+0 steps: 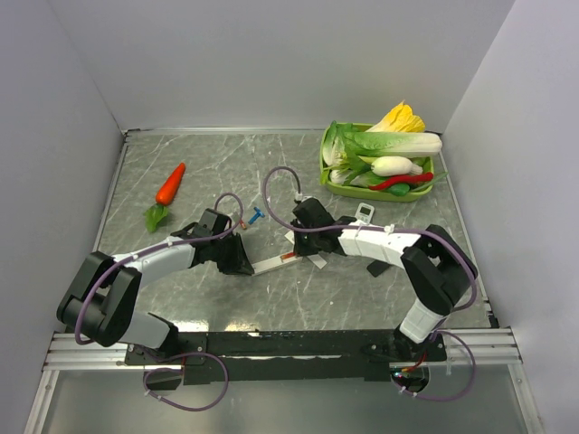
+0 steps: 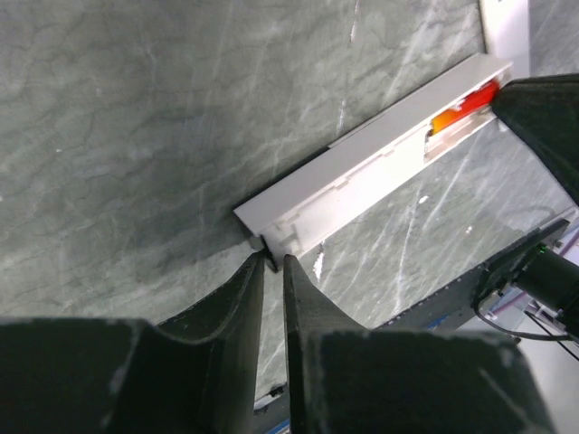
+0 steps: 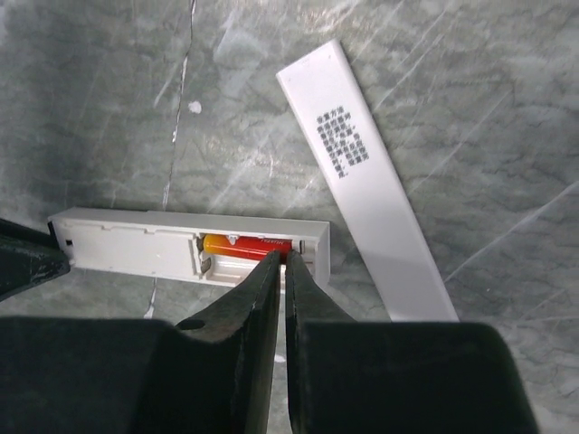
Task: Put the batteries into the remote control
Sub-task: Load the battery into the remote control.
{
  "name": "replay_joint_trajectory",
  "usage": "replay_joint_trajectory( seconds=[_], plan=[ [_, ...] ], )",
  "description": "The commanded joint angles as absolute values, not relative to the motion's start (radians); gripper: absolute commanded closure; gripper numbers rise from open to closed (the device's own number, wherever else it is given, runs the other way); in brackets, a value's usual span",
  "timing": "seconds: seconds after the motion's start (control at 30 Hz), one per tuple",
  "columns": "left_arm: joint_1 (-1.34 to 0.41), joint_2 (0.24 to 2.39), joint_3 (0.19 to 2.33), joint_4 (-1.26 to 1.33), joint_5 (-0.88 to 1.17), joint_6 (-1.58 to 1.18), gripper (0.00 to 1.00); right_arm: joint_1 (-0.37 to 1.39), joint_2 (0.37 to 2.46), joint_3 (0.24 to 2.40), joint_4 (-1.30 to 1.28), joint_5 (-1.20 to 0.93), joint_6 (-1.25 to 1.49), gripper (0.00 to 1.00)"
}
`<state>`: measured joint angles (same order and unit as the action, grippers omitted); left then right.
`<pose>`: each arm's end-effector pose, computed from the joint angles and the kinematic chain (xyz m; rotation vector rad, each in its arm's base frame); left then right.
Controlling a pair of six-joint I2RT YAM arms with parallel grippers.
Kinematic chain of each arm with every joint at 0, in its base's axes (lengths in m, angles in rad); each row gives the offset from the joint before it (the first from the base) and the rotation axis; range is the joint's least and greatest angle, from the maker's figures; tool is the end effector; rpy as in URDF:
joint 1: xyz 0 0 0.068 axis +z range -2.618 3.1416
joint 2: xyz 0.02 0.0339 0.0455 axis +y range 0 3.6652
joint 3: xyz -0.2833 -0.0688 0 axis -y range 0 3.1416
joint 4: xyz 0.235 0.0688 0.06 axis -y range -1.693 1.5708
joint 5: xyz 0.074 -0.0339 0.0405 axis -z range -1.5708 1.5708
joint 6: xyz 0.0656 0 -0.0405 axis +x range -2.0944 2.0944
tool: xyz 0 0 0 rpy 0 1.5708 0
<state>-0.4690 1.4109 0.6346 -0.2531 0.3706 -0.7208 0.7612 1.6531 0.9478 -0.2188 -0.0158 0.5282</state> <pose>0.2161 -0.1361 0.1555 -0.2049 2.7666 -0.8610 0.2492 0.2389 0.1778 -0.3069 2.5639 0.5363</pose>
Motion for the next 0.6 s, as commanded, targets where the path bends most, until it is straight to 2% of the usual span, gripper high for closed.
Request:
replay_joint_trajectory(
  seconds=[0.0, 0.57],
  plan=[
    [-0.474, 1.41, 0.65, -0.235, 0.36, -0.706, 0.82, 0.791, 1.707, 0.994, -0.222, -0.002, 0.493, 0.88],
    [-0.474, 1.397, 0.643, -0.235, 0.354, -0.712, 0.83, 0.952, 1.853, 1.111, -0.373, 0.308, 0.29, 0.9]
  ],
)
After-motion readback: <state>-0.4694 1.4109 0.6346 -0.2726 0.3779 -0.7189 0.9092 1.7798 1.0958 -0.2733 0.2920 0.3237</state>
